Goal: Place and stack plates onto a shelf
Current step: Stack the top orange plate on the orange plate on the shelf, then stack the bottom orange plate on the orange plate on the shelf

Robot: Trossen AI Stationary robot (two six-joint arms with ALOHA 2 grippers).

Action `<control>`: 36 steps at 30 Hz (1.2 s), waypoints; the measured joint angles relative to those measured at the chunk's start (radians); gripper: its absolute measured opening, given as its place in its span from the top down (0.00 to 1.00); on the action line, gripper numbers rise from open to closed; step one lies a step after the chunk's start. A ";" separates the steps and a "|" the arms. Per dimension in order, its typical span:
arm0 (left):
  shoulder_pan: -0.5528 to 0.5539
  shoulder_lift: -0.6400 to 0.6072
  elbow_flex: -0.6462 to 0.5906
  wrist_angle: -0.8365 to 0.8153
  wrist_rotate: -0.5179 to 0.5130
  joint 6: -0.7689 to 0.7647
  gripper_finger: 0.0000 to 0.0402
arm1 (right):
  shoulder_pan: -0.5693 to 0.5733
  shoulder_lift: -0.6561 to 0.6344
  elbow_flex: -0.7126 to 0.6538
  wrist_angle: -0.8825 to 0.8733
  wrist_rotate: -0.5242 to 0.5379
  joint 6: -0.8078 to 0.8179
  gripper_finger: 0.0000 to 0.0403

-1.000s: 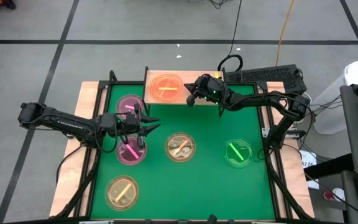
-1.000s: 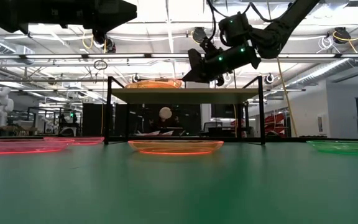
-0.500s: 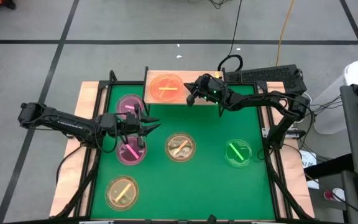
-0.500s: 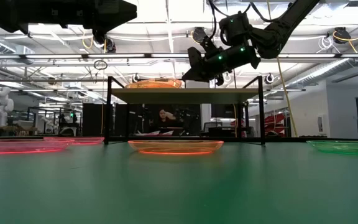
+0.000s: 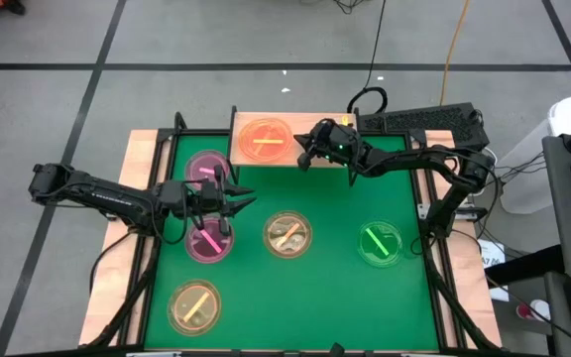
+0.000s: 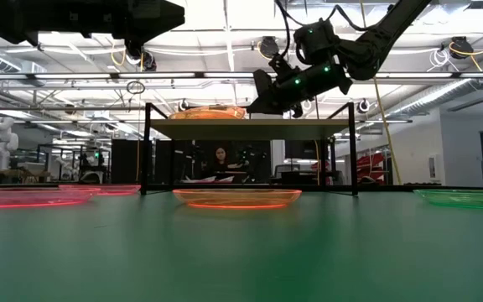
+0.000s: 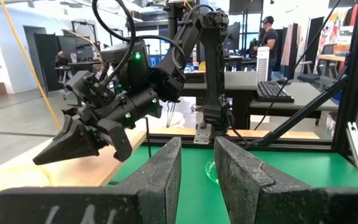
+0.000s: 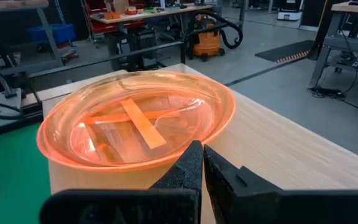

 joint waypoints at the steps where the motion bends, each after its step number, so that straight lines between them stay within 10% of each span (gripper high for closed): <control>1: 0.000 0.000 0.000 0.000 0.000 0.005 0.74 | 0.003 0.000 0.006 -0.010 0.000 -0.001 1.00; 19: -0.004 0.000 0.000 0.000 0.000 0.005 0.74 | 0.050 -0.036 0.076 -0.224 -0.001 -0.104 1.00; 30: -0.052 0.000 0.000 -0.001 0.000 0.065 0.74 | 0.235 -0.389 0.055 -0.448 0.101 -0.222 1.00; 36: -0.064 0.000 0.000 -0.001 0.000 0.076 0.74 | 0.340 -0.658 -0.178 -0.351 0.106 -0.226 1.00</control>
